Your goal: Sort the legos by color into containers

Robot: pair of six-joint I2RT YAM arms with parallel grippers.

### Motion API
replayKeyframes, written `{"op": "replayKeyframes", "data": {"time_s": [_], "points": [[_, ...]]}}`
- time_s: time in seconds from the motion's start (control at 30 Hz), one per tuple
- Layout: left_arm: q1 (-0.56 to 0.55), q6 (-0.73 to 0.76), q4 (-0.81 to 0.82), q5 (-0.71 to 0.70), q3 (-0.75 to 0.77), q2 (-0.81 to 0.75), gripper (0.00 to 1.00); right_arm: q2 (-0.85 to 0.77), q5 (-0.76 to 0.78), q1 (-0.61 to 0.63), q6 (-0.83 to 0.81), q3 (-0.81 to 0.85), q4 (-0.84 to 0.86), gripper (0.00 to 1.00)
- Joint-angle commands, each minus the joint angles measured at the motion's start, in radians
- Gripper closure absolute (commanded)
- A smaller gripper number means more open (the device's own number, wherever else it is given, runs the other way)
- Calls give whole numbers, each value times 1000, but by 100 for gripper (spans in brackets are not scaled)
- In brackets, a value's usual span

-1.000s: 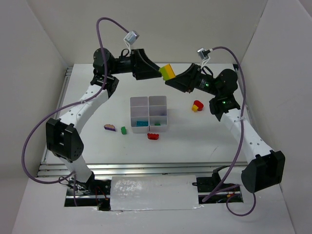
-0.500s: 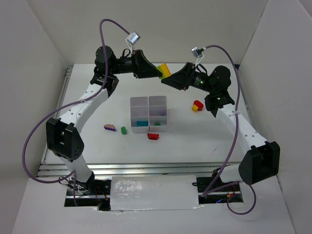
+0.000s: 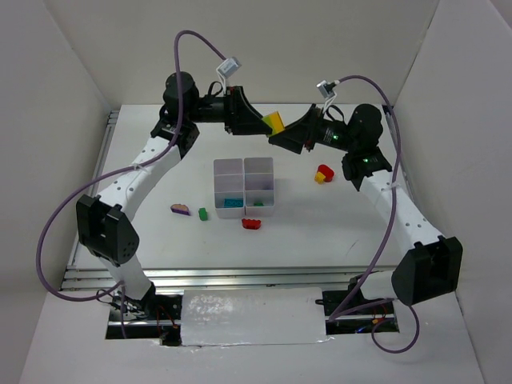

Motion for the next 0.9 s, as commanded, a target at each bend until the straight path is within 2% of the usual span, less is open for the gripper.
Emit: {"op": "replayKeyframes", "data": {"time_s": [0.0, 0.1, 0.13, 0.2, 0.33, 0.47, 0.5, 0.57, 0.77, 0.87], "points": [[2, 125, -69, 71, 31, -16, 100, -45, -24, -22, -80, 66, -38, 3], [2, 189, -167, 68, 37, -18, 100, -41, -46, -23, -63, 65, 2, 11], [2, 242, -204, 66, 50, -18, 100, -41, -55, -26, -55, 62, 16, 22], [1, 278, -261, 60, 52, -19, 100, -40, -78, -26, -26, 59, 62, 29], [-4, 297, -287, 52, 51, -29, 100, -29, -87, -25, 29, 36, 133, 27], [-19, 315, -310, 38, 58, -26, 100, -23, -94, -20, 61, 25, 180, 31], [-21, 314, -310, 37, 58, -23, 100, -23, -94, -17, 58, 28, 173, 37], [-19, 304, -295, 32, 54, -24, 100, -23, -94, -16, 38, 31, 157, 41], [-21, 248, -232, 35, 58, -23, 100, -31, -86, -13, 17, 10, 133, 42], [-21, 234, -217, 34, 63, -16, 100, -35, -80, -11, -8, 5, 110, 64]]}}
